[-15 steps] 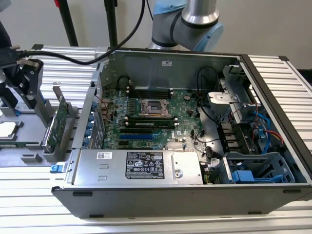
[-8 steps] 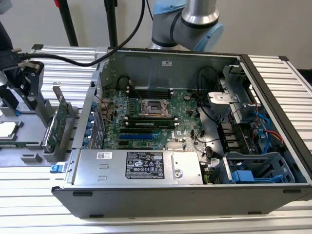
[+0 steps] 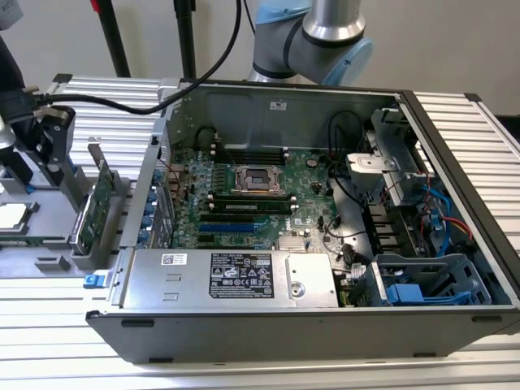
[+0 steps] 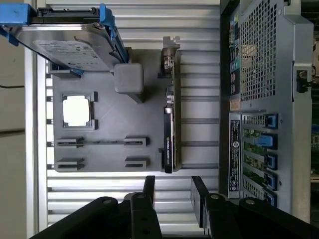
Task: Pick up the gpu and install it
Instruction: 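Pick up the gpu and move the gpu toward the slot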
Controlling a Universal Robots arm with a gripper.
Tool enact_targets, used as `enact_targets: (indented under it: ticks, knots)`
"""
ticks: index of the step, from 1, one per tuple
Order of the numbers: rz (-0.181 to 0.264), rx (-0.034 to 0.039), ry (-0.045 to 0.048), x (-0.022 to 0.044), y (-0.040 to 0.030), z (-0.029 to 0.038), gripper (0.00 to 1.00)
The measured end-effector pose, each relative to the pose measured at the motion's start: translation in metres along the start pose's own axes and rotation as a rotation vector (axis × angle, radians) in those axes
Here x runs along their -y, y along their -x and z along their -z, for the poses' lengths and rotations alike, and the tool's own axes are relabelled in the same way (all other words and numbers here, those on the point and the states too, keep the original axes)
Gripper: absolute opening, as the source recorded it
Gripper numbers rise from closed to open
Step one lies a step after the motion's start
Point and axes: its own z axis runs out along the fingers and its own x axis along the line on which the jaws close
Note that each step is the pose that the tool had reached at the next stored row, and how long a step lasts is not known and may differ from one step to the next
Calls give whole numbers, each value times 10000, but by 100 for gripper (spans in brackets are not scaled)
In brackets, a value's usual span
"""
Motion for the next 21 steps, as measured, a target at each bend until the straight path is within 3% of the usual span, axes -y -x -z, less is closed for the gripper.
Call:
enact_targets:
  ticks: [21]
  knots:
    - [48,-2,1,5,0,-112,100]
